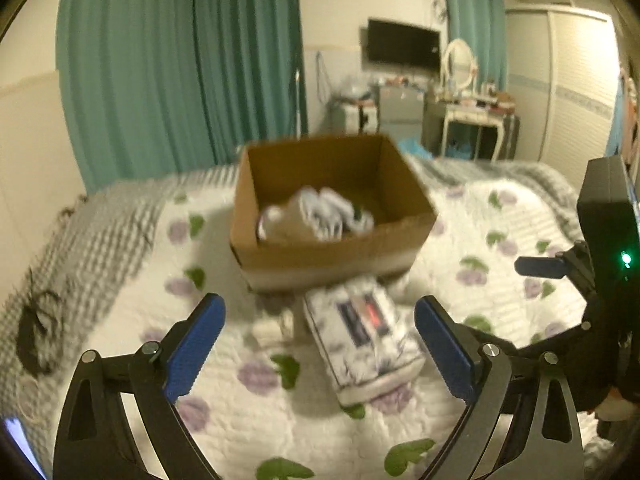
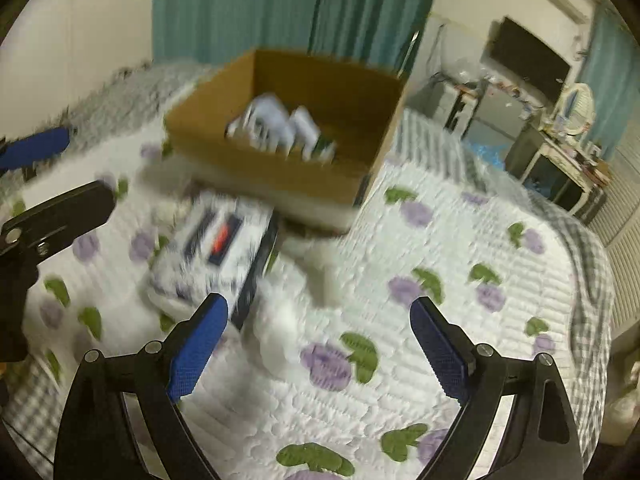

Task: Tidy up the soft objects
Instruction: 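Grasp the floral Tissue Paper pack with the left tool while the right tool grasps the white plastic bag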

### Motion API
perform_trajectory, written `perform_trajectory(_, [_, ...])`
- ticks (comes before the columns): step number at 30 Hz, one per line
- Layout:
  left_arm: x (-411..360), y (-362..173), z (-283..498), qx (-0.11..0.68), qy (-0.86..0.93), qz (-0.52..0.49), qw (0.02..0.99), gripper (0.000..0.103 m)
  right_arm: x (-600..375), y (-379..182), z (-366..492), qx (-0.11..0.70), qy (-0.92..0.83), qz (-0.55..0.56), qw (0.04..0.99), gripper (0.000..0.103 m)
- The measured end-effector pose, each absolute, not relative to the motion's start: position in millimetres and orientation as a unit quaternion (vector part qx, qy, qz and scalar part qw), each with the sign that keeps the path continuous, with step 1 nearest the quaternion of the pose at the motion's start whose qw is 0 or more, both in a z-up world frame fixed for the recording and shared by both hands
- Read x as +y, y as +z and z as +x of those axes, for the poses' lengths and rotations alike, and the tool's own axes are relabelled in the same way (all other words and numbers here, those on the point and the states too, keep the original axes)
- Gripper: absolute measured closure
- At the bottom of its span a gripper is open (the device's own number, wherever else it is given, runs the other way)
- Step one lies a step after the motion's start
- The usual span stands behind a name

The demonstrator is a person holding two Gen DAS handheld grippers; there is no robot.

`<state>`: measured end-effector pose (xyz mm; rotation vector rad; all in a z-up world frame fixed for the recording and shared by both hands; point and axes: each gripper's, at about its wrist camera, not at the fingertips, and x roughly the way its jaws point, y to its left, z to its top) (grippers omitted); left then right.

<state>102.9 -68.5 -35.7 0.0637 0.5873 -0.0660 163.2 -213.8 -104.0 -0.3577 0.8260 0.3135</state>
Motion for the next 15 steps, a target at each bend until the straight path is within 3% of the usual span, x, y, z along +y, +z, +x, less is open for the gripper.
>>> perform_trajectory(5, [-65.0, -75.3, 112.9, 0.333, -0.016, 0.019, 0.943, 0.006, -206.3, -142.0, 172.1, 0.426, 0.165, -0.198, 0.867, 0.011])
perform_trajectory(7, [-59.7, -85.4, 117.7, 0.347, -0.012, 0.006, 0.938, 0.006, -204.3, -155.1, 179.1, 0.435, 0.171, -0.201, 0.861, 0.016])
perform_trajectory(15, [-58.3, -108.8, 124.6, 0.377, -0.007, 0.006, 0.926, 0.006, -201.1, -174.2, 193.9, 0.460, 0.211, -0.180, 0.844, 0.073])
